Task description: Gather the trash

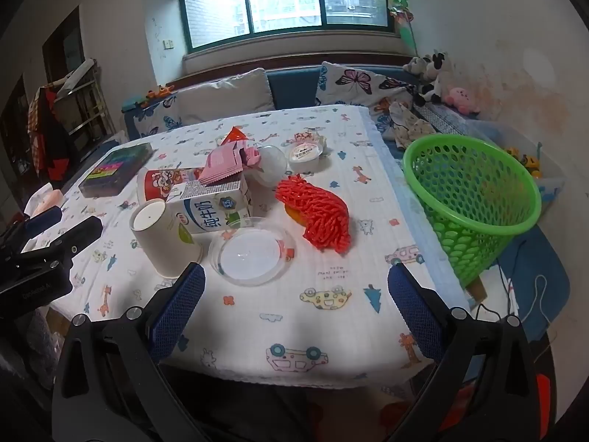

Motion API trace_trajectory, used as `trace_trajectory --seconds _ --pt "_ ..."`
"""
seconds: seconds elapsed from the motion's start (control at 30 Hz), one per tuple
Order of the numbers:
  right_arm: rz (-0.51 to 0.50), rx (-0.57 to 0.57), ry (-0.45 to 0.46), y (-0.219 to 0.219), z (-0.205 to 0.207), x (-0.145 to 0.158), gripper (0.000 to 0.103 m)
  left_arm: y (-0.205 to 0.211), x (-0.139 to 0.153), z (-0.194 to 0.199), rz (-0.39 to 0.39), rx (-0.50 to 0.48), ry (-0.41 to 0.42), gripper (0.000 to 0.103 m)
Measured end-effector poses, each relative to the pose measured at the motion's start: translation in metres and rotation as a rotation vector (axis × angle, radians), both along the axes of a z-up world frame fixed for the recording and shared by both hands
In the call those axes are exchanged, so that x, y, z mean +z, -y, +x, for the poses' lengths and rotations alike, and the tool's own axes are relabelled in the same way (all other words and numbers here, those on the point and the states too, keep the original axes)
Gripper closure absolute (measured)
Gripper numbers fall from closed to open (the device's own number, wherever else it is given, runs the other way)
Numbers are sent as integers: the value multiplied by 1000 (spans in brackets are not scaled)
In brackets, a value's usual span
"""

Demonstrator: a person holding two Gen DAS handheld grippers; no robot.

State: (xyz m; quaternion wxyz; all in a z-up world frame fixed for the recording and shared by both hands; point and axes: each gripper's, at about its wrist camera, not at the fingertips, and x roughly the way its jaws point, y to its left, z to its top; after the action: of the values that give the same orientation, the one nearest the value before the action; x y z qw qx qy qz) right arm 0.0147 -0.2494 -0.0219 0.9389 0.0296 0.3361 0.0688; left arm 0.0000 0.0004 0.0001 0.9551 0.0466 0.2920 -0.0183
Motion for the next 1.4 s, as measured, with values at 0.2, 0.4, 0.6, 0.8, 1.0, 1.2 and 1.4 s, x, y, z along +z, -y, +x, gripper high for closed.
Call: trace_trajectory --seconds 0.2,0.4,0.6,0.8,1.0,1.2,1.4 --pt "-8 -7 0 1 0 -1 4 0 0 1 -10 -6 -4 7" --pt "-8 -14 -1 1 -1 0 4 1 3 -3 -14 -8 -10 7" --pt "-9 -24 0 5 -1 -1 4 1 -5 2 -25 -7 -25 7" --pt "-16 -30 -5 7 1 -2 4 1 -8 3 -28 -9 -30 7" --pt "-15 -32 -8 6 0 -2 4 5 -10 5 -30 -12 -37 7" --pt "-17 -34 -12 6 1 -2 4 5 -12 7 -36 -13 -47 7" --pt "-17 -35 -10 6 1 -3 4 6 -13 7 -37 -15 -48 7"
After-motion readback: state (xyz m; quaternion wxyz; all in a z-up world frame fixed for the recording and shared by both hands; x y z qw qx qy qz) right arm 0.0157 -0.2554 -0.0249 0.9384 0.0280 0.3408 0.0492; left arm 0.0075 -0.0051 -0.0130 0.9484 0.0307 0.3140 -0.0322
